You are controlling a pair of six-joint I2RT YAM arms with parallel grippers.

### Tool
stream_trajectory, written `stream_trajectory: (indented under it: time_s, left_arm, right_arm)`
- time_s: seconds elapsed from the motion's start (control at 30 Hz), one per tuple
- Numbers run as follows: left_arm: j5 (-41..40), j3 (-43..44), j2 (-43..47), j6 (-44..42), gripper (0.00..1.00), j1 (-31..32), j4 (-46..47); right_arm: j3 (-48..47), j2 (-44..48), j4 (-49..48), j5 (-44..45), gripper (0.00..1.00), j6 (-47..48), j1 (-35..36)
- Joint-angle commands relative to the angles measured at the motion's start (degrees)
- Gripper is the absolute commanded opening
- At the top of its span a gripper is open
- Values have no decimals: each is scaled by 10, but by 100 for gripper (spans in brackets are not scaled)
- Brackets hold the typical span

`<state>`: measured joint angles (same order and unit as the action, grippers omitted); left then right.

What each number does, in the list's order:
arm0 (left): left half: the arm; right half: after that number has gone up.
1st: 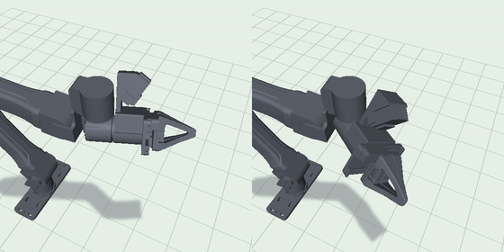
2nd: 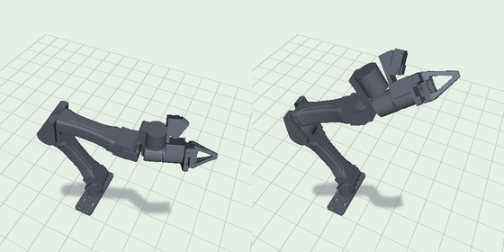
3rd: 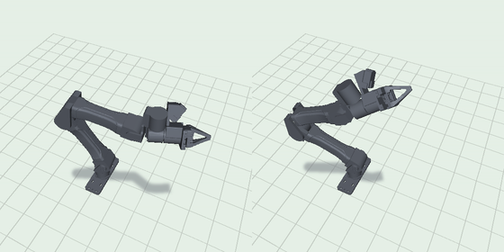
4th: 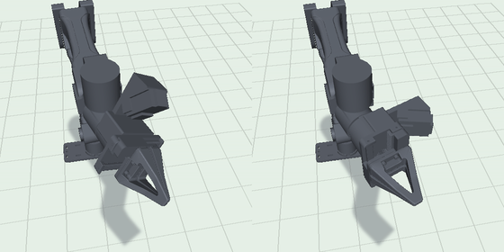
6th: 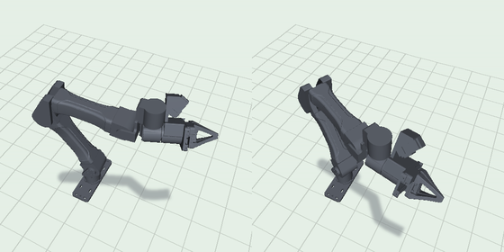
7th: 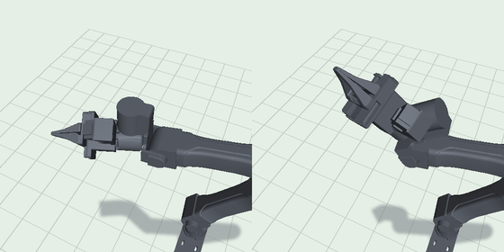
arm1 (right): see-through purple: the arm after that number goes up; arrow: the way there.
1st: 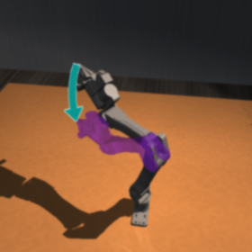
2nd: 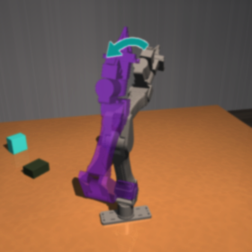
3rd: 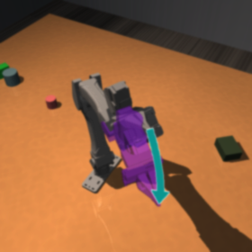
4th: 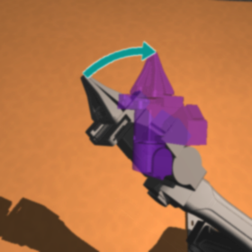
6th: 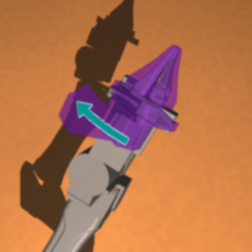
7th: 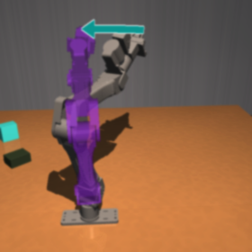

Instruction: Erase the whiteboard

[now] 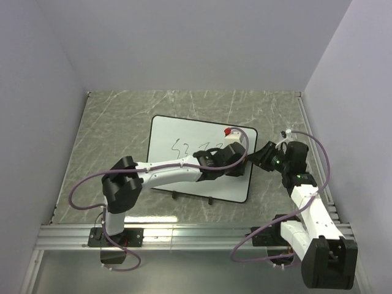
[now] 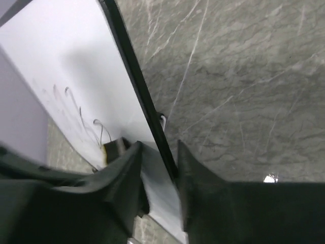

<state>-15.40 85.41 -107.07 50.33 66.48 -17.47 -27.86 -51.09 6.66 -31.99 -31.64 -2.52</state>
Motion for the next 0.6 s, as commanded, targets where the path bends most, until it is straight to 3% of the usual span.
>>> stream_trajectory:
  time_s: [0.0, 0.07, 0.23, 0.57]
  left_arm:
    - [-18, 3, -25, 26, 0, 2, 50]
    - [-24, 6, -41, 35, 0, 1, 51]
    - [-49, -16, -43, 65, 0, -20, 42]
    - [-108, -54, -20, 62, 0, -44, -26]
  right_arm:
    - [7, 10, -17, -18, 32, 0, -4]
    - [8, 10, -12, -16, 16, -4, -4]
    - [-4, 6, 11, -4, 0, 10, -3]
    - [-8, 14, 16, 4, 0, 12, 16]
